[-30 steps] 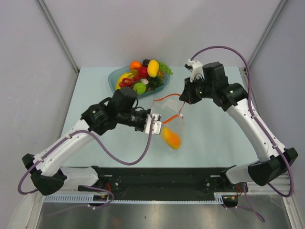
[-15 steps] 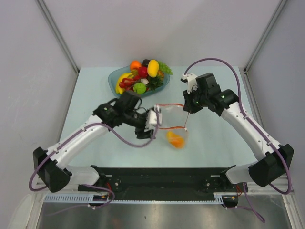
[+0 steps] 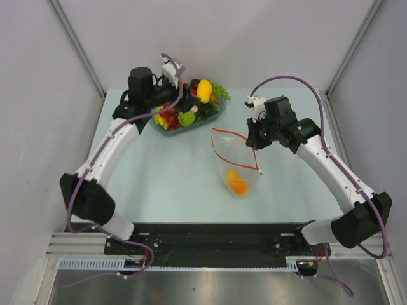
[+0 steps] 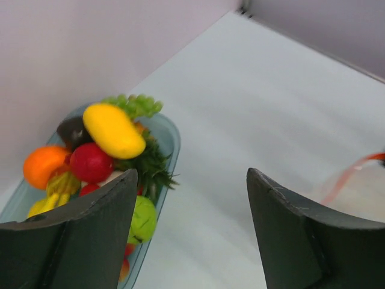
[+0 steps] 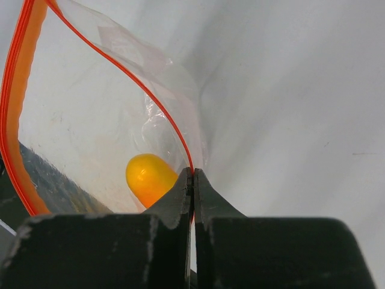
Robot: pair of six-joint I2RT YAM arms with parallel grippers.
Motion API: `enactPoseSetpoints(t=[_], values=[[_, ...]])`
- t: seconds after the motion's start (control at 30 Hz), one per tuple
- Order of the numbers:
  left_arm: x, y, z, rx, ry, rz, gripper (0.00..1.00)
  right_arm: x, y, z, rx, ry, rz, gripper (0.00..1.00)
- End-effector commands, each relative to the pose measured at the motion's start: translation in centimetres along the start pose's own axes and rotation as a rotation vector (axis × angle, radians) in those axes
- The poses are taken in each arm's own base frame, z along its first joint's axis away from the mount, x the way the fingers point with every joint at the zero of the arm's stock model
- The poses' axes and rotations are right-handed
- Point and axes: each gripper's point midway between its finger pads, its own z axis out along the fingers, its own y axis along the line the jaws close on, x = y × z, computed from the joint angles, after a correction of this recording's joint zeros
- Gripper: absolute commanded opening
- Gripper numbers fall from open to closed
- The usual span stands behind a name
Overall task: Place the food in the zip-top bag and seal the zipper
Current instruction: Pick up the fake fruit from the bin.
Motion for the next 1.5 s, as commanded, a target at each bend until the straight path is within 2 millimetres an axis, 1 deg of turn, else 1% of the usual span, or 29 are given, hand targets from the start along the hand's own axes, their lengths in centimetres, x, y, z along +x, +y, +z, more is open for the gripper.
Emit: enactPoseSetpoints(t=[0.0,0.03,0.07,0.1,0.13,0.17,0.23,0.27,0.3,0.33,0.37,0.47,0.6,0.63,0.77,0.8,0.87,0.93,0.97,1.0,1.03,1.07,1.1,1.13,1.17,1.33,1.37,1.43,1.47], values=[[3.9,7.6,3.2,-0.203,0.079,-0.133,0.74,-1.6,0.1,-0.6,-0.013,-0.051,0.034,0.0],[4.6,8.2,3.9,-0.209,0.093,-0.131,0.72,-1.5,0.0,-0.6,-0.008,-0.053,0.033,0.0],[4.2,8.7,4.3,-0.217,0.087,-0.108,0.71,-1.3,-0.3,-0.6,-0.001,-0.046,0.037,0.0],[6.1,9.3,5.5,-0.208,0.126,-0.118,0.7,-1.1,-0.6,-0.6,0.012,-0.044,0.038,0.0],[6.5,9.6,5.9,-0.208,0.138,-0.109,0.69,-1.0,-1.0,-0.7,0.023,-0.043,0.044,0.0],[6.1,10.3,6.2,-0.23,0.133,-0.097,0.69,-0.6,-1.3,-0.6,0.03,-0.033,0.052,0.0],[7.8,11.4,7.1,-0.257,0.164,-0.11,0.68,-0.4,-1.8,-0.7,0.04,-0.031,0.067,0.0],[8.0,11.9,7.3,-0.267,0.167,-0.109,0.68,-0.3,-2.2,-0.7,0.047,-0.027,0.08,0.0],[8.2,11.9,7.6,-0.264,0.171,-0.109,0.68,-0.1,-2.3,-0.7,0.046,-0.024,0.084,0.0],[9.2,11.9,8.1,-0.251,0.189,-0.123,0.69,0.0,-2.5,-0.7,0.049,-0.023,0.086,0.0],[9.0,11.7,8.5,-0.236,0.187,-0.124,0.69,-0.1,-2.6,-0.8,0.05,-0.026,0.089,0.0],[10.0,11.2,9.4,-0.228,0.201,-0.144,0.72,-0.2,-2.7,-0.7,0.05,-0.029,0.093,0.0],[10.1,12.0,9.8,-0.268,0.185,-0.186,0.79,-0.3,-2.7,-0.7,0.049,-0.032,0.096,0.0],[10.1,11.7,10.1,-0.247,0.184,-0.188,0.8,-0.4,-2.7,-0.7,0.047,-0.034,0.098,0.0],[11.0,10.0,11.5,-0.217,0.22,-0.156,0.81,-0.5,-2.7,-0.6,0.045,-0.034,0.099,0.0],[11.1,10.0,11.6,-0.224,0.218,-0.153,0.81,-0.5,-2.8,-0.6,0.045,-0.032,0.098,0.0],[11.0,10.5,11.7,-0.261,0.204,-0.166,0.81,-0.4,-2.8,-0.5,0.045,-0.031,0.103,0.0],[10.7,11.5,12.0,-0.307,0.179,-0.173,0.81,-0.4,-2.7,-0.5,0.041,-0.029,0.102,0.0],[10.3,12.3,12.0,-0.351,0.169,-0.17,0.82,-0.3,-2.7,-0.4,0.04,-0.027,0.104,0.0],[9.6,12.7,12.2,-0.368,0.142,-0.164,0.86,-0.3,-2.7,-0.4,0.04,-0.027,0.104,0.0],[9.9,13.0,12.4,-0.398,0.137,-0.191,0.9,-0.3,-2.7,-0.4,0.039,-0.023,0.104,0.0],[9.2,13.7,12.5,-0.466,0.12,-0.192,0.99,-0.2,-2.7,-0.4,0.04,-0.021,0.105,0.0],[9.3,14.0,12.5,-0.502,0.135,-0.2,1.0,-0.1,-2.8,-0.2,0.041,-0.018,0.106,0.0],[10.9,14.3,13.5,-0.522,0.169,-0.206,1.0,-0.1,-2.7,-0.2,0.039,-0.019,0.105,0.0],[9.2,14.6,13.9,-0.547,0.143,-0.189,0.99,-0.1,-2.8,-0.2,0.04,-0.019,0.107,0.0],[10.2,15.3,15.8,-0.575,0.154,-0.17,1.0,-0.1,-2.8,0.0,0.04,-0.018,0.111,0.0],[10.8,15.4,16.3,-0.575,0.16,-0.167,1.0,-0.1,-2.9,0.1,0.043,-0.018,0.11,0.0],[10.7,15.7,16.7,-0.581,0.155,-0.162,1.0,0.0,-2.9,0.1,0.043,-0.015,0.111,0.0],[11.6,15.8,17.1,-0.579,0.169,-0.163,1.0,0.1,-3.0,0.2,0.043,-0.012,0.112,0.0]])
